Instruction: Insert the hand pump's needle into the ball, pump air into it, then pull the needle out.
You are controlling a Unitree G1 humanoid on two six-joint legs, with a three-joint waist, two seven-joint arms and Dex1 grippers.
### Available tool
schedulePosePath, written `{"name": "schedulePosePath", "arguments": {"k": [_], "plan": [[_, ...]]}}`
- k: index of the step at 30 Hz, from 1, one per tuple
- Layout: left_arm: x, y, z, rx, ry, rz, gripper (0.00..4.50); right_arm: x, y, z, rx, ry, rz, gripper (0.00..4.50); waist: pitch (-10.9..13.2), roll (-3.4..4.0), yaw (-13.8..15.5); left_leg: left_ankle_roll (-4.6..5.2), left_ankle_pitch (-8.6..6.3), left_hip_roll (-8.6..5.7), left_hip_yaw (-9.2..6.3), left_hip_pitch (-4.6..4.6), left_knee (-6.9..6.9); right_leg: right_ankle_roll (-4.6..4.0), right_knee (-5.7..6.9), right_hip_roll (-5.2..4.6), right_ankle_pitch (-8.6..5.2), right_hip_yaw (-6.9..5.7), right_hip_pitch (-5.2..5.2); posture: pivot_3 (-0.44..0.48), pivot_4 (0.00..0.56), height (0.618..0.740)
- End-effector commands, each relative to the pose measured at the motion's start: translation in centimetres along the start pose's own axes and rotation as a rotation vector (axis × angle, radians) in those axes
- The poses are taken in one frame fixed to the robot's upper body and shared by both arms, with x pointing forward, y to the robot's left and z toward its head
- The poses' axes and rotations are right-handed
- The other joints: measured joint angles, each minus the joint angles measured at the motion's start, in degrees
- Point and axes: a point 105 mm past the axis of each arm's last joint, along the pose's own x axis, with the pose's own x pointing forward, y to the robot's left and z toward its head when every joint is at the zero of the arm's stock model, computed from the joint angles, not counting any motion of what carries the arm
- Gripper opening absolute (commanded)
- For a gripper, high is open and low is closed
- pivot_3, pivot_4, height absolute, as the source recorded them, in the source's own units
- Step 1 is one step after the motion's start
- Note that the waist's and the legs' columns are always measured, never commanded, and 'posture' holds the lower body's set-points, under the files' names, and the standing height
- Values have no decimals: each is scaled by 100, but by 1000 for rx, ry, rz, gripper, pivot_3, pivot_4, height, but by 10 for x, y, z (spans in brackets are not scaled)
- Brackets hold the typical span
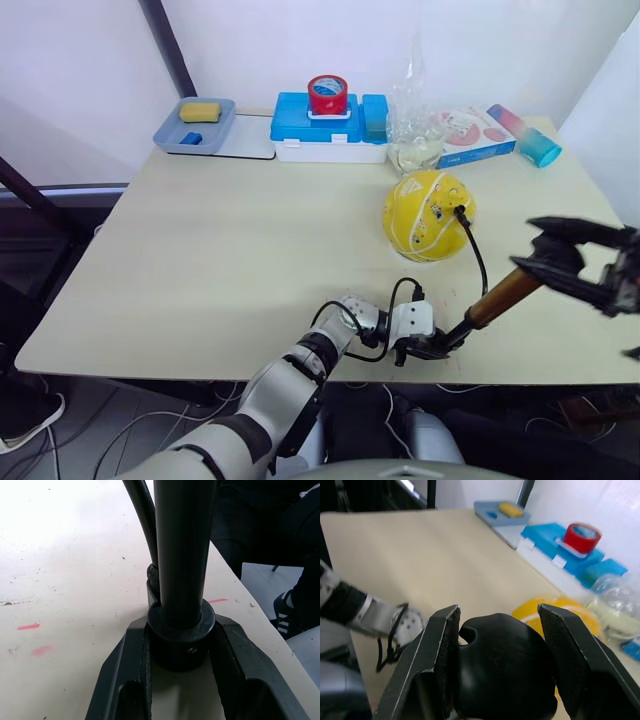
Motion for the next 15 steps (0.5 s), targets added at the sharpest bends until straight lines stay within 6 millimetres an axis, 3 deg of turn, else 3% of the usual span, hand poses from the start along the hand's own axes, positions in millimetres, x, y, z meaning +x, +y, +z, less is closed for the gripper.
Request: {"name": "schedulePosePath", "arguments": {"k": [1, 8, 11, 15], "plan": [[2, -15, -19, -59, 62, -41, 1110, 11, 11, -36, 25, 58, 26, 1997, -8, -11, -1, 0, 0, -3, 2, 2, 0, 1, 0, -2, 0, 3, 0, 0, 150, 737], [1, -14, -19, -58, 63, -37, 1110, 24, 24, -87, 55, 99, 5, 1997, -19, -27, -6, 0, -1, -3, 16, 7, 0, 2, 3, 0, 0, 18, -4, 0, 150, 737], [2, -14, -19, -57, 63, -38, 1110, 26, 21, -95, 13, 91, -17, 1997, -20, -29, -1, -3, -5, -3, 41, 8, 0, 11, 7, -6, 6, 22, -17, 0, 150, 737], [2, -14, -19, -57, 63, -41, 1110, 29, 18, -86, -14, 20, -35, 1996, -18, -32, -5, 8, -11, -3, 101, 12, 0, 38, 7, -42, 23, 18, -29, 0, 150, 737]]}}
